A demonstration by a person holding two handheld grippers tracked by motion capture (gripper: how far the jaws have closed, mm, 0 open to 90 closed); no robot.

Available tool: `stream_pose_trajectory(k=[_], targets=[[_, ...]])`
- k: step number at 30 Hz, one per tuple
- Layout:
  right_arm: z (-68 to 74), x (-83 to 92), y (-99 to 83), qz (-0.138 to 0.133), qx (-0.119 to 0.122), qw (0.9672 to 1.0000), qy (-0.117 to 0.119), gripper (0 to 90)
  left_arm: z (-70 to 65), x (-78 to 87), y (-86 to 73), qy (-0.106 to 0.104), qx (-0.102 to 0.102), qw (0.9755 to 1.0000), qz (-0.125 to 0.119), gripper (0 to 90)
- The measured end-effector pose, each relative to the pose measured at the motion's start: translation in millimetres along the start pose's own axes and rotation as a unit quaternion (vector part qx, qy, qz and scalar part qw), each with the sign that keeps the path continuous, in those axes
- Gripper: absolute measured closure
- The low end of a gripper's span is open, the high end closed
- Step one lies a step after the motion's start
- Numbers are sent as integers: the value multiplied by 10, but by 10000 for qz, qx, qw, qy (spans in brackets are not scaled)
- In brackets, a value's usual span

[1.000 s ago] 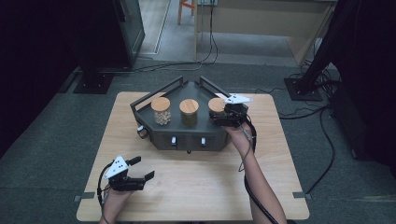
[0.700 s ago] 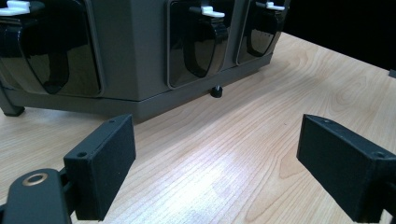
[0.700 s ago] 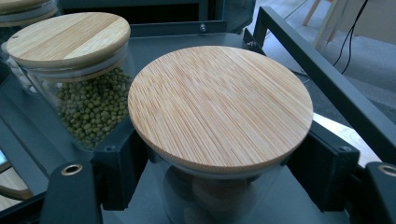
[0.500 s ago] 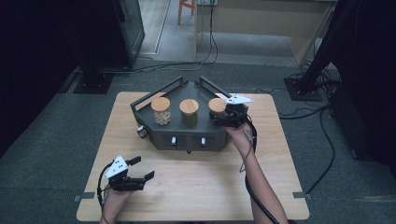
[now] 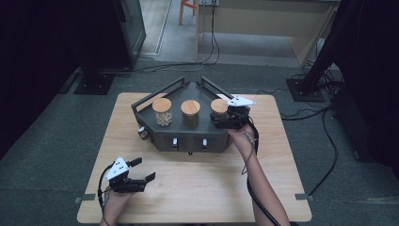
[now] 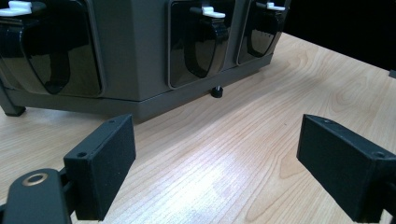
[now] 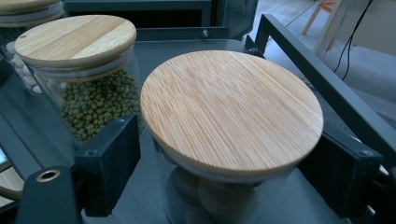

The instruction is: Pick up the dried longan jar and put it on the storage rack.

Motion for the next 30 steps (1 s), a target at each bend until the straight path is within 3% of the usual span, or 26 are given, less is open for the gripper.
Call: stream_pose_trajectory(k=[30], targets=[[-36,87,-101,-87,-96,9998,117,153,-3,-8,4,0,-17,10000,18,116]])
Point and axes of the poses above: each handheld gripper's, and its own axes: x roughly backward along the jaws, y roughly out of its top, z roughly to its left, the point moved 1 cm from there along -x, roughly forward along the jaws, and after that the axes turned 7 degrees about z, right-handed, at the moved point
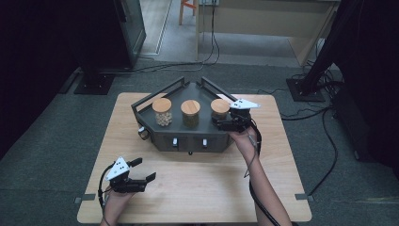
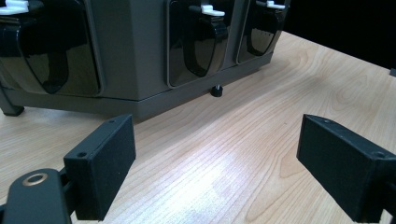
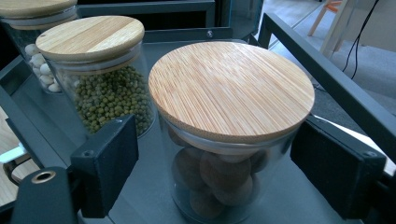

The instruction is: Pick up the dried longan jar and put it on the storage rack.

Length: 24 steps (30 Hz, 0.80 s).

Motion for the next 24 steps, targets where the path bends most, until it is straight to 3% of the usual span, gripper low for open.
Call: stream_pose_trajectory(k=[24], targets=[[11,129,-155,-83,-8,10000,28,153,-3,-13,5,-1,-6,10000,36,116]])
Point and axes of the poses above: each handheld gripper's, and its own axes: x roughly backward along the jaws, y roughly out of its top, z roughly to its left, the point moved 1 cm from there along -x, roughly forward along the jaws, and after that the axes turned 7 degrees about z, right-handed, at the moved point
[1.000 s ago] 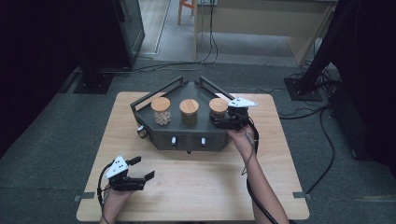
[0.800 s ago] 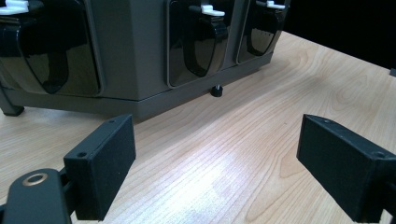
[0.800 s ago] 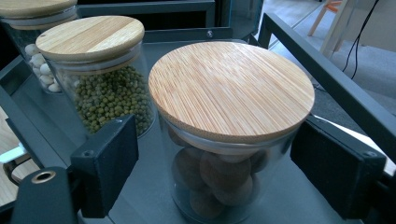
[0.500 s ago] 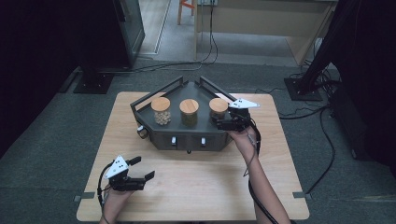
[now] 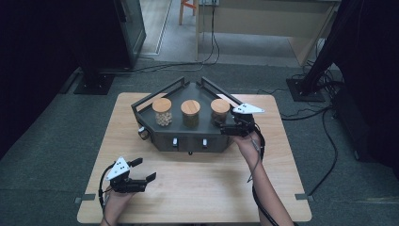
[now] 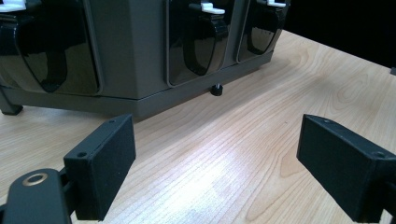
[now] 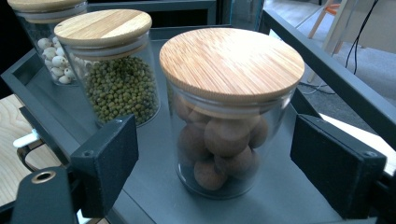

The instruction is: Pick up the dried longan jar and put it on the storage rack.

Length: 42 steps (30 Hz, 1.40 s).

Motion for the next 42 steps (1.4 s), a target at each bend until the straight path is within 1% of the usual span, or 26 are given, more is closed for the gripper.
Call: stream_pose_trajectory(k=[18,26,34,42], targets=[[26,137,-141,-29,31,10000,54,152,-4,-7,-2,10,-15,10000,-3,116],[22,200,-245,-78,-1,9999,99,153,-6,-7,-2,11,-20,10000,-4,116],[48,256,-316,-111,55,9998,122,152,-6,-11,-4,8,-13,10000,-7,116],[42,312,-444,-132,-18,9998,159,152,-7,-13,-4,7,-12,10000,-1,116]])
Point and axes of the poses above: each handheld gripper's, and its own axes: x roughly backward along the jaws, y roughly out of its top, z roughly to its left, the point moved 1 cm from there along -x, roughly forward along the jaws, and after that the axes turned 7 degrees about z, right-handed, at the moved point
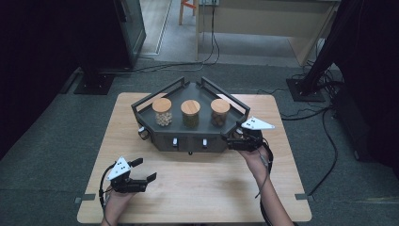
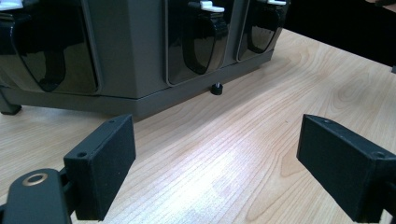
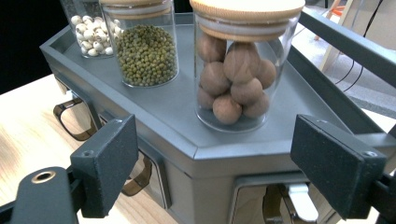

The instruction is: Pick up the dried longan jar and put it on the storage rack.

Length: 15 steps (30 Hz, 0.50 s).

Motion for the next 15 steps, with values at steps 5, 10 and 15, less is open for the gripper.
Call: stream_pose_trajectory(k=[5,10,15], targets=[[6,39,-68,-39,-20,10000,38,153,0,-1,1,0,3,10000,6,116],[20,84,-135,-85,-26,9999,63,153,0,0,-3,4,14,10000,-1,116],[11,100,-202,-85,-80,9998,151,153,-2,-6,4,-4,-7,10000,21,116]])
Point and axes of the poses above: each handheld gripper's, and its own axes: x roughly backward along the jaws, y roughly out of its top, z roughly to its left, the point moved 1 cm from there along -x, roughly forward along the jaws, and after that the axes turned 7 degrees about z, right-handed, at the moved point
